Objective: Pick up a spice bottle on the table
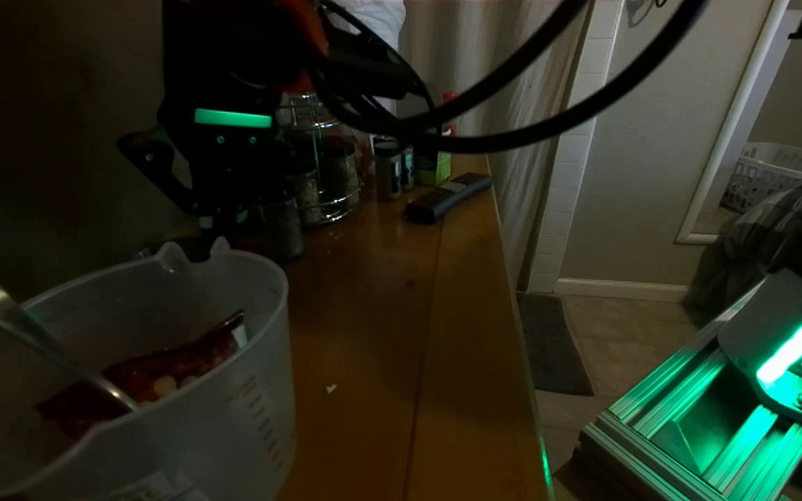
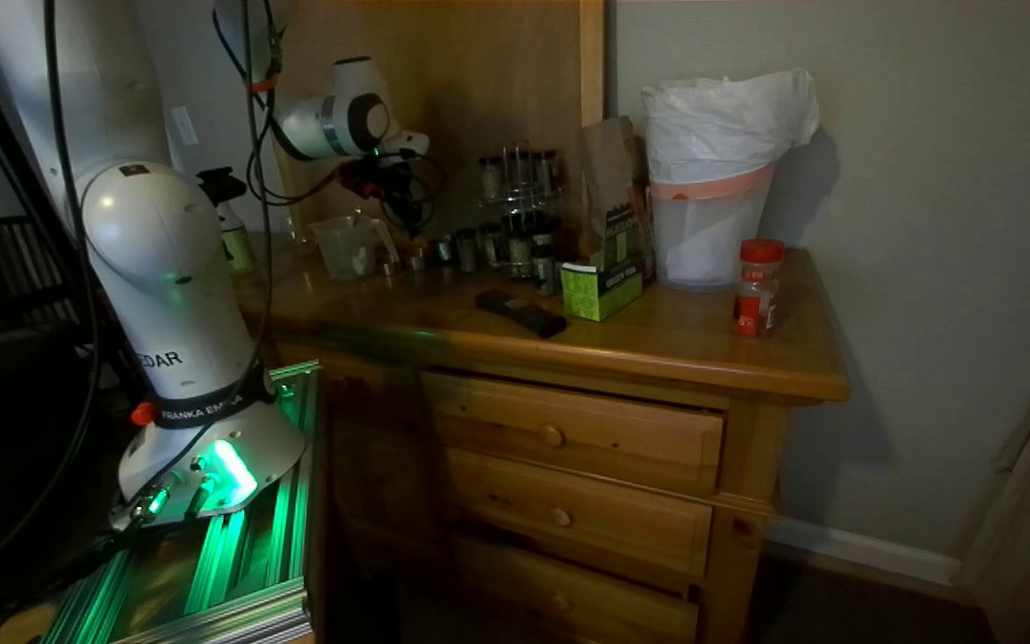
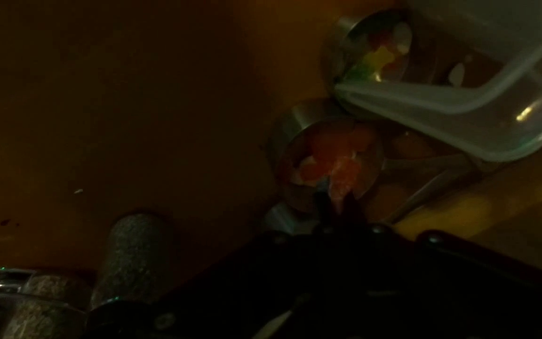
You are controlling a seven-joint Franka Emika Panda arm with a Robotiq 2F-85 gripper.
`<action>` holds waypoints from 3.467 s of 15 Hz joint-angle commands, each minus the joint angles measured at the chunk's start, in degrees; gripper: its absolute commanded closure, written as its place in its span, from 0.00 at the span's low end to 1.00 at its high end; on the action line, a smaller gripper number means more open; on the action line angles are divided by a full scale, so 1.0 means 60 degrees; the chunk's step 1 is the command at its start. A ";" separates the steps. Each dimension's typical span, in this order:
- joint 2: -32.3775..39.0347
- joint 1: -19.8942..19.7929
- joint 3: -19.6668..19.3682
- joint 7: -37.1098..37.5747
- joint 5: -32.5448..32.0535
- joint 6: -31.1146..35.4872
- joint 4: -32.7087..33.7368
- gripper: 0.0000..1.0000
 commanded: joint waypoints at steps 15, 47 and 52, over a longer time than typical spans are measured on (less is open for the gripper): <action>0.0888 0.0022 0.0058 -0.1261 0.0355 0.0758 0.0244 0.00; 0.1972 0.1422 -0.1404 -0.2751 0.0738 0.0525 0.1175 0.00; 0.1800 0.1834 -0.1894 -0.2545 0.0090 0.0530 0.1121 0.00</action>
